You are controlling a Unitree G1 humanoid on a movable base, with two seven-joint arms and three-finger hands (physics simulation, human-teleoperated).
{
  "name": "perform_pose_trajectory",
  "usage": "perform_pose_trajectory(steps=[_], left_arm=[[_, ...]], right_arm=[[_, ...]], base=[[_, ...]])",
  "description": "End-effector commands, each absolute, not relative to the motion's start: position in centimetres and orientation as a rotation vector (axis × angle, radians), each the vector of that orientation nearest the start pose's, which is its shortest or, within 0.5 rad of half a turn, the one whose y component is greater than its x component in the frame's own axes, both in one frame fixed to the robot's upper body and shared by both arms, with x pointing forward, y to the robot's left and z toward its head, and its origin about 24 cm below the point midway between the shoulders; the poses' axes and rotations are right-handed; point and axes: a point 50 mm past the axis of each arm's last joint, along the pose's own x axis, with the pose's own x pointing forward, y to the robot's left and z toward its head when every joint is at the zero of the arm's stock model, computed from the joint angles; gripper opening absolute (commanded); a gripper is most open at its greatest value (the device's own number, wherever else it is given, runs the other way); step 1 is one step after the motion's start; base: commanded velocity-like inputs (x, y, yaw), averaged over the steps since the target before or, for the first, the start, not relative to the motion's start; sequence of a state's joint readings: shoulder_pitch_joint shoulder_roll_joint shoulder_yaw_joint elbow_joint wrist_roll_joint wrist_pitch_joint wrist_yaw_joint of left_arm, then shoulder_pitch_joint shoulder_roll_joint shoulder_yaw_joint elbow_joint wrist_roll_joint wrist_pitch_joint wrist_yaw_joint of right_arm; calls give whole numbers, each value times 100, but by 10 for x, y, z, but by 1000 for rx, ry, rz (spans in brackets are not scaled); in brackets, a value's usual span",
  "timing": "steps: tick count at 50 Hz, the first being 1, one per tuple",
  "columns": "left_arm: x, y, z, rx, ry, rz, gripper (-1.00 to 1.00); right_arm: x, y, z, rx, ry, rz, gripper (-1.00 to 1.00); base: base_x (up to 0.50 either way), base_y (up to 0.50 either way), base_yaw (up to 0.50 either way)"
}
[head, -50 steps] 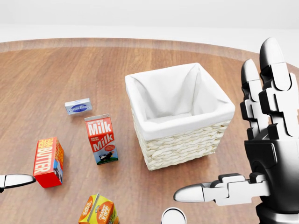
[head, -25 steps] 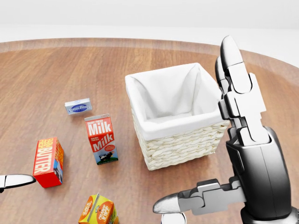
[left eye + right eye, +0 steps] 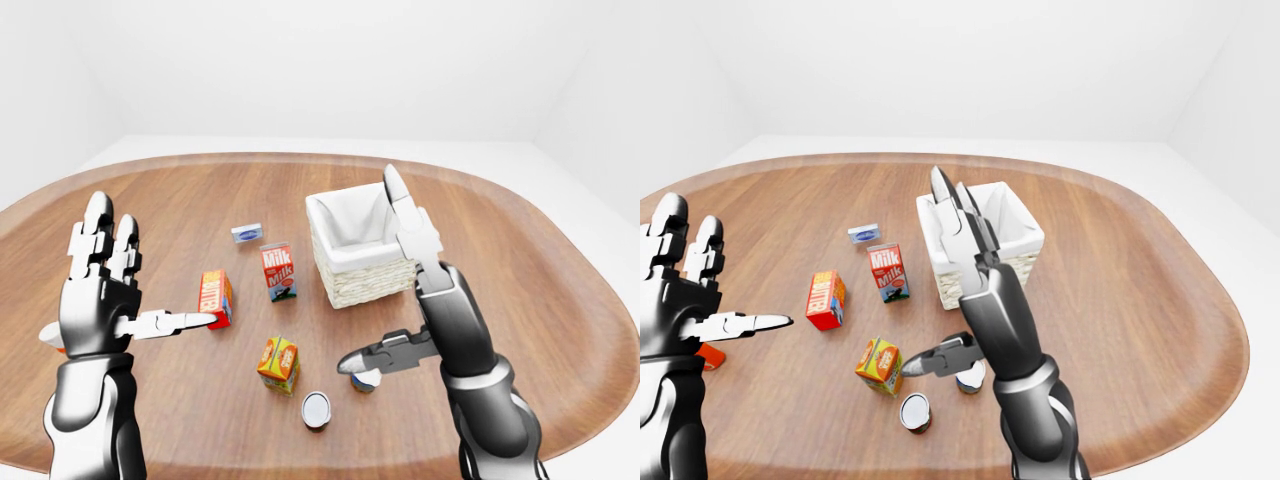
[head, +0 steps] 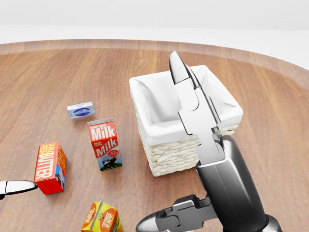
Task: Pick up the orange juice, and put it in the basket.
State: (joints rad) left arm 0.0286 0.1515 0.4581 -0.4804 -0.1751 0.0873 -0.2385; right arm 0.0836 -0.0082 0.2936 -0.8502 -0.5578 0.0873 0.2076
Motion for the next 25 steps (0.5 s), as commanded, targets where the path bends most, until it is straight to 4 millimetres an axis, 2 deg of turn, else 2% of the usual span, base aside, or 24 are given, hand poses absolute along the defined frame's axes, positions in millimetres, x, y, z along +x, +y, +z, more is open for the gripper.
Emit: perform_pose_trajectory(steps=[1,12,25], left_arm=[[212,253,153,126,-406,140,100],[212,253,154,127,-407,139,100],[211,252,153,128,-406,139,100]], right_arm=[[175,-76,195,-554,-691,262,100],[177,-58,185,-568,-657,317,100],[186,-46,158,-578,-553,372,100]], base=[[0,0,0],[0,0,0],[0,0,0]])
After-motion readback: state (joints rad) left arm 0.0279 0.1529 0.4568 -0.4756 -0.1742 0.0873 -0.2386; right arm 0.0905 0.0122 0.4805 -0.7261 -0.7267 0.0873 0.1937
